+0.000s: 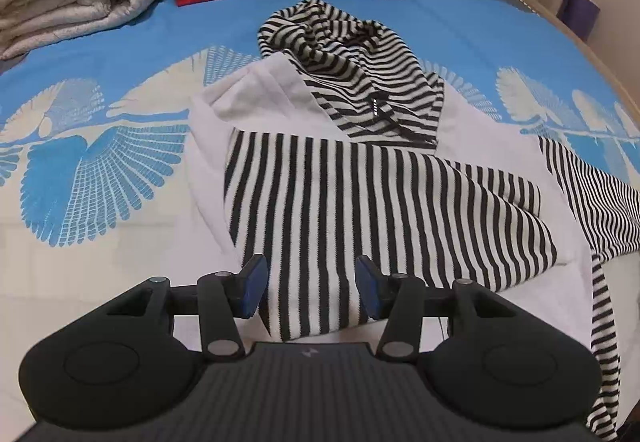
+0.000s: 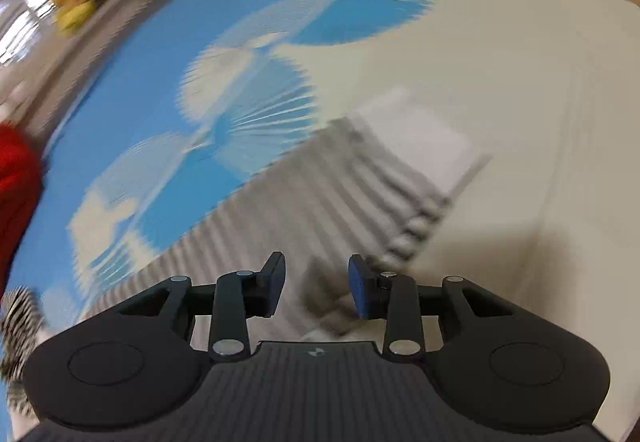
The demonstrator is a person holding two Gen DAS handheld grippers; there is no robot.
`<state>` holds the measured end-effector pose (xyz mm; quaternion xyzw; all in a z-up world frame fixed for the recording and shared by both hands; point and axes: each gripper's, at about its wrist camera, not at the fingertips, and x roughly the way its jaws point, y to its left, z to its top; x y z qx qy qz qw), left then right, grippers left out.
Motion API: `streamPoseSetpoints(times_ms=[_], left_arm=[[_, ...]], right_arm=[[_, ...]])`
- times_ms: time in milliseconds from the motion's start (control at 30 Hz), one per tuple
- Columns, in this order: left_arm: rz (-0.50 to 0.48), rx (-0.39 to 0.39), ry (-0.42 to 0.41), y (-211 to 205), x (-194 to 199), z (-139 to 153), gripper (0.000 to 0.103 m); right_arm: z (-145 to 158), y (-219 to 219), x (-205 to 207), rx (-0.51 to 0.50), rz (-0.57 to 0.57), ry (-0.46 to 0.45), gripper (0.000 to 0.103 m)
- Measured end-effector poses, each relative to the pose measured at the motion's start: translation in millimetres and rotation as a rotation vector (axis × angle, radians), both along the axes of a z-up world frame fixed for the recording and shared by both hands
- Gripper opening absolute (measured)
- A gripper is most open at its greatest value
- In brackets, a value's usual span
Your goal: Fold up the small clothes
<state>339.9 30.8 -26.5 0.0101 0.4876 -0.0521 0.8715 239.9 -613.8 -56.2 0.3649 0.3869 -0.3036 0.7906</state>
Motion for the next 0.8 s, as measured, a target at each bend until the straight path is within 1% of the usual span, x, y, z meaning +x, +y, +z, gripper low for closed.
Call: streamPoseSetpoints(times_ms=[67, 200, 267, 367, 400, 433, 467, 500, 567, 633, 700, 800], left_arm=[[0.007, 0.002, 0.006, 1, 1, -1, 0.054], [0.002, -0.001, 0.008, -1, 1, -2, 0.054], [-0.002, 0.001, 0.007, -3, 1, -3, 0.054], [-0.004, 0.0, 0.008, -4, 0, -3, 0.054], [-0.004, 0.001, 0.007, -4, 0, -3, 0.054], [-0.002, 0.003, 0.007, -4, 0, -3, 0.054], [0.001, 0.004, 0.008, -4, 0, -4, 0.054], [0.005, 0.004, 0.01, -3, 1, -4, 0.054], [0.013, 0.0, 0.013, -1, 1, -4, 0.054], [0.012, 0.001, 0.013, 0, 1, -4, 0.054], [0.009, -0.001, 0.01, 0, 1, -3, 0.054], [0.018, -0.008, 0.006, 3, 1, -1, 0.054]], right_arm=[[-12, -17, -7, 0.023, -0.054, 0.016, 0.036], [-31, -36, -16, 0.062, -0.126, 0.007, 0.036], [-33, -38, -15, 0.046, -0.133, -0.017, 0.036], [-34, -36, -13, 0.024, -0.136, -0.026, 0.036], [-34, -34, -12, 0.02, -0.143, -0.023, 0.035], [-33, -33, -12, 0.014, -0.15, -0.019, 0.031], [-33, -32, -11, 0.007, -0.156, -0.015, 0.025], [-32, -31, -11, 0.002, -0.16, -0.013, 0.022], [-29, -30, -11, -0.015, -0.167, -0.014, 0.013], [-27, -29, -10, -0.044, -0.173, -0.016, 0.007], [-21, -25, -8, -0.091, -0.175, -0.018, 0.005], [0, -7, 0, -0.189, -0.153, -0.048, 0.004]])
